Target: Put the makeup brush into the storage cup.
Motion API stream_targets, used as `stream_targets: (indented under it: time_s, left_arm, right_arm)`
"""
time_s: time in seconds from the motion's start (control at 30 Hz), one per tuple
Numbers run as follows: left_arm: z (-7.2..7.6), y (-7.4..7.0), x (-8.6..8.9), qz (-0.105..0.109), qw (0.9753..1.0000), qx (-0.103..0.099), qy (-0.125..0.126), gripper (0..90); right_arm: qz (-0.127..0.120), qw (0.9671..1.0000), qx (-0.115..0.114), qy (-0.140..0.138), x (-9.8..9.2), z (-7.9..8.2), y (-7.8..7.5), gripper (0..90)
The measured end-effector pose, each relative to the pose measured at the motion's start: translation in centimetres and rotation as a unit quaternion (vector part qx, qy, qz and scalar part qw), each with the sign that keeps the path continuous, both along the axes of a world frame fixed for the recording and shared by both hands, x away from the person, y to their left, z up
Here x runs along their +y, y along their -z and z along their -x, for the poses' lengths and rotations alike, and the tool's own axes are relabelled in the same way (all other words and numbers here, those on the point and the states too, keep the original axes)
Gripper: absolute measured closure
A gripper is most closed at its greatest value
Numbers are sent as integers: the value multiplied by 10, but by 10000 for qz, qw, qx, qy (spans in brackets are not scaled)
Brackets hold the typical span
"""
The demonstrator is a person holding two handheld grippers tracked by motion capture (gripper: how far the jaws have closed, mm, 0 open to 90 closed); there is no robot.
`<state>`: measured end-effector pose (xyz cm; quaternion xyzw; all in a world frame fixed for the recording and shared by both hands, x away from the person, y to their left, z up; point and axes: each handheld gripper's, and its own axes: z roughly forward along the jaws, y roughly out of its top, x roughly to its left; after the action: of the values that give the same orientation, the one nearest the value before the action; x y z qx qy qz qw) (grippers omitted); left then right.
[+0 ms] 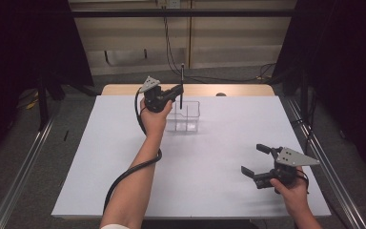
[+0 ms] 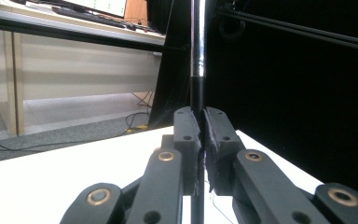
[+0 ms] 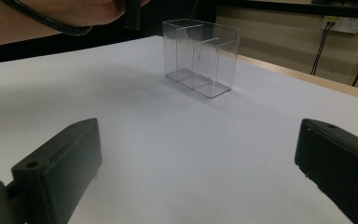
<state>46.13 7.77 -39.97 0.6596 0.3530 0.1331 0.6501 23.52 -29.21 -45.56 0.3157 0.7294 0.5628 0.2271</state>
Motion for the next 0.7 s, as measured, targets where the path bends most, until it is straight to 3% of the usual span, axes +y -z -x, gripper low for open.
stream_targets:
  time_s: [0.7]
  left_arm:
    - [3, 9, -1, -21, 10000, 37, -85, 841]
  right_arm:
    - [4, 10000, 10, -22, 0, 0, 0, 1]
